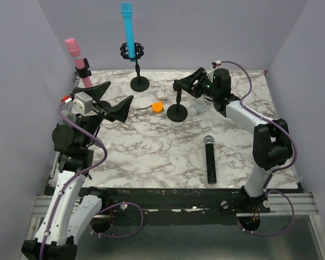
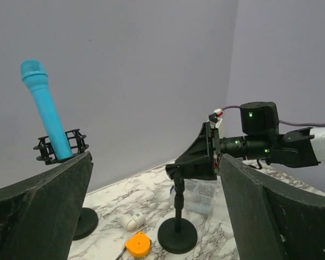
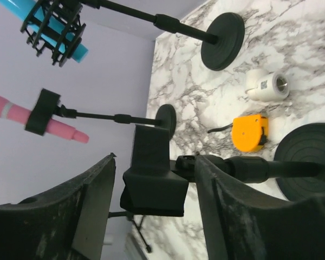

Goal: Remove the microphone from the stand

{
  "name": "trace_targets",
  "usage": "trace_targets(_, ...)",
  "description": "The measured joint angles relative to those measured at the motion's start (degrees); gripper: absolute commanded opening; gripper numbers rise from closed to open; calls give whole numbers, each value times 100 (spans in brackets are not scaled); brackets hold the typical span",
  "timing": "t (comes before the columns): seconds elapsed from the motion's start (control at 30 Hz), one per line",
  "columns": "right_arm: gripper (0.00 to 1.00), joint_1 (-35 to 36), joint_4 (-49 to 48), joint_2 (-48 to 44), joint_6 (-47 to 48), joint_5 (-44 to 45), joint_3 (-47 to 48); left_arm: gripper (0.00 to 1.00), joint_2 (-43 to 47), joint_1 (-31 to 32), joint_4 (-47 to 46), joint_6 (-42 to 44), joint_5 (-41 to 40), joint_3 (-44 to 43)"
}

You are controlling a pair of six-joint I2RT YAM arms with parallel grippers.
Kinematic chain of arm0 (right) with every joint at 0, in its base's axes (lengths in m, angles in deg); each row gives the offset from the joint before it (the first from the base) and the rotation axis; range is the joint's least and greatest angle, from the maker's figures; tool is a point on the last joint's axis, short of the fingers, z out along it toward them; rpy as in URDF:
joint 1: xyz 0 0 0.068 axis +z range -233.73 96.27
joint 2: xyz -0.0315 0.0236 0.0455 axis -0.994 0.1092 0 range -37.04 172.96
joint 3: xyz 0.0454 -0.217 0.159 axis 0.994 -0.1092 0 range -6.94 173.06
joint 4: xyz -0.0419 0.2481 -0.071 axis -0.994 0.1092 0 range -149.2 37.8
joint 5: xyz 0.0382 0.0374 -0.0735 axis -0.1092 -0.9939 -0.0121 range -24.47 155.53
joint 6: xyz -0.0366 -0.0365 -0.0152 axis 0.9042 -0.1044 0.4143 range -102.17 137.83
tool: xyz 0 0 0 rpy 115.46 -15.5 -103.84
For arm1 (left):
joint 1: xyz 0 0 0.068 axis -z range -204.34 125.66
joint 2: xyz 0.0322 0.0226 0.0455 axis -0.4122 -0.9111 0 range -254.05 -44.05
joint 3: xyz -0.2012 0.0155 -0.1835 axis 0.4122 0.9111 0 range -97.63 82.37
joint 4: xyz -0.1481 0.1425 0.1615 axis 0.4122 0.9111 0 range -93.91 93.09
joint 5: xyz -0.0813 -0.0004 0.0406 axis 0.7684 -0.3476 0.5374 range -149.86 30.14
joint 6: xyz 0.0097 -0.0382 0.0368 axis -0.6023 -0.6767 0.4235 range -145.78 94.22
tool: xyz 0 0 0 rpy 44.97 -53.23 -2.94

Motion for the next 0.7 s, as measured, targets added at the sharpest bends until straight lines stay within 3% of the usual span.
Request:
trace_targets(0.07, 88, 0, 61, 0, 66, 0, 35, 98, -17, 0, -7, -17, 59, 0)
trace_targets(0.17, 100, 2, 407, -39, 260, 20, 155, 98, -66, 0, -39, -46, 136, 0)
trace_targets(0.33, 100, 9, 1279, -518, 763, 229, 181, 99, -105, 0, -70, -101, 267, 0)
trace_targets(0.5, 100, 9, 2151, -1591, 1440, 933, 107, 99, -107, 13, -166, -153, 313, 2)
trace_targets(0.7, 100, 13, 2358, -3318, 1816, 1530, -1252, 99, 22, 667, 9, 326, 22, 81)
